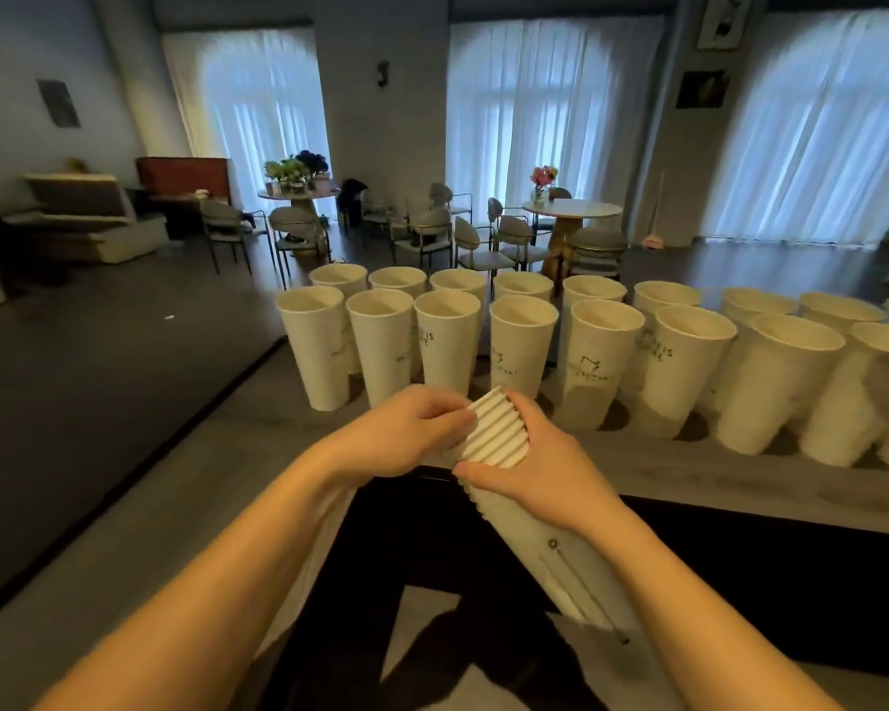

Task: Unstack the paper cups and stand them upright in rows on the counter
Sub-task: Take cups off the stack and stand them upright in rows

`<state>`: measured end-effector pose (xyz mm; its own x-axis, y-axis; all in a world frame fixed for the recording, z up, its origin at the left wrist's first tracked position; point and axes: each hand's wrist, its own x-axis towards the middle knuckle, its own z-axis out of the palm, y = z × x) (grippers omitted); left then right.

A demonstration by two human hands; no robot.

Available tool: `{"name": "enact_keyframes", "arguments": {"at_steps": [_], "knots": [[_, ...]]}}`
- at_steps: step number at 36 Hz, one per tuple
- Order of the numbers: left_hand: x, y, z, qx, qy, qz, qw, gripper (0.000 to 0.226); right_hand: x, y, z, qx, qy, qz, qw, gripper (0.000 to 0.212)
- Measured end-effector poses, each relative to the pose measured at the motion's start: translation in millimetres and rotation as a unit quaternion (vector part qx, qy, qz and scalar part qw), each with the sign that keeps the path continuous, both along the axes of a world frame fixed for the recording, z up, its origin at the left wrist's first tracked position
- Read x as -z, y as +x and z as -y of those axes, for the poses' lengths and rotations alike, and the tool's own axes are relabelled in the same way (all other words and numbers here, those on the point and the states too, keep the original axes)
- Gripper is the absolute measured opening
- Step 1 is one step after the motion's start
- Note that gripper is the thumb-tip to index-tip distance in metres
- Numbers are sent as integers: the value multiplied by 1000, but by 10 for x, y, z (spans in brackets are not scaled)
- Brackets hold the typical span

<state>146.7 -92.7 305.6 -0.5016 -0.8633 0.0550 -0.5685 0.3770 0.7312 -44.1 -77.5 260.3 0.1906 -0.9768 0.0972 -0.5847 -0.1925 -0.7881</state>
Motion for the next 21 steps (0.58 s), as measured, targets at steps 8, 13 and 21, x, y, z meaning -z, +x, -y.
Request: {"name": "enact_keyframes", "arguments": {"at_steps": [8, 13, 21], "knots": [[-35, 573, -41, -38, 0, -70, 997, 31, -90, 609, 112, -30, -11, -5, 999, 73], [-99, 804, -17, -112, -34, -91, 989, 14, -201, 747, 106, -48, -15, -33, 998, 73], [-506, 1382, 166, -233, -197, -42, 952, 11, -278, 604, 215, -32, 24, -103, 994, 89]]}}
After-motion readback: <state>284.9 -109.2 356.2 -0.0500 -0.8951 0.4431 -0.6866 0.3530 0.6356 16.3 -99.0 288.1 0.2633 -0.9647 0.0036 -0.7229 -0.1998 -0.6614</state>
